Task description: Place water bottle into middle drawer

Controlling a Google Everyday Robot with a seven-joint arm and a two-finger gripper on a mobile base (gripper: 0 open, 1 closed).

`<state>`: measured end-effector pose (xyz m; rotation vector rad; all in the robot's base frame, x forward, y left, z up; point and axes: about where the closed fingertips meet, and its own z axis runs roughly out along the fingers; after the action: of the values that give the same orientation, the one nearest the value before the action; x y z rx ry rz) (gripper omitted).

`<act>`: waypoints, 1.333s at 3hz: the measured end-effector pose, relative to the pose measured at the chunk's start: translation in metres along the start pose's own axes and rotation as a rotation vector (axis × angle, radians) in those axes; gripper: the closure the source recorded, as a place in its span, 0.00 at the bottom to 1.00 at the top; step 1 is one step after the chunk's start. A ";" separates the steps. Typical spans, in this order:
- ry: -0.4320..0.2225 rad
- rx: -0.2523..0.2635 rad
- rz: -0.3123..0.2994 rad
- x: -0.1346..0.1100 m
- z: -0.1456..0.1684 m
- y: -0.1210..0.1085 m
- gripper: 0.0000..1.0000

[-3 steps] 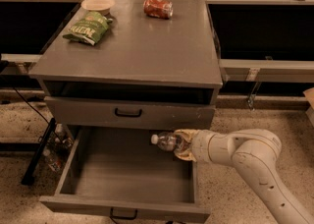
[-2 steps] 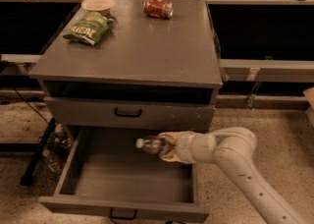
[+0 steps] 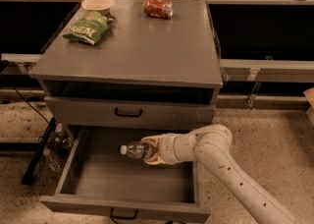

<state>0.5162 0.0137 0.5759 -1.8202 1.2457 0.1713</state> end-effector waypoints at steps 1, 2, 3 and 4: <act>0.001 -0.002 0.003 0.001 0.001 0.000 1.00; 0.001 -0.043 0.031 0.011 0.015 0.016 1.00; 0.003 -0.082 0.056 0.019 0.027 0.036 1.00; -0.012 -0.145 0.085 0.025 0.040 0.066 1.00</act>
Offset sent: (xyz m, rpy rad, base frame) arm -0.0075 0.0034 -0.0221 -0.0052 0.0470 0.0189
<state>0.4892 0.0201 0.4995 -1.8868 1.3324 0.3266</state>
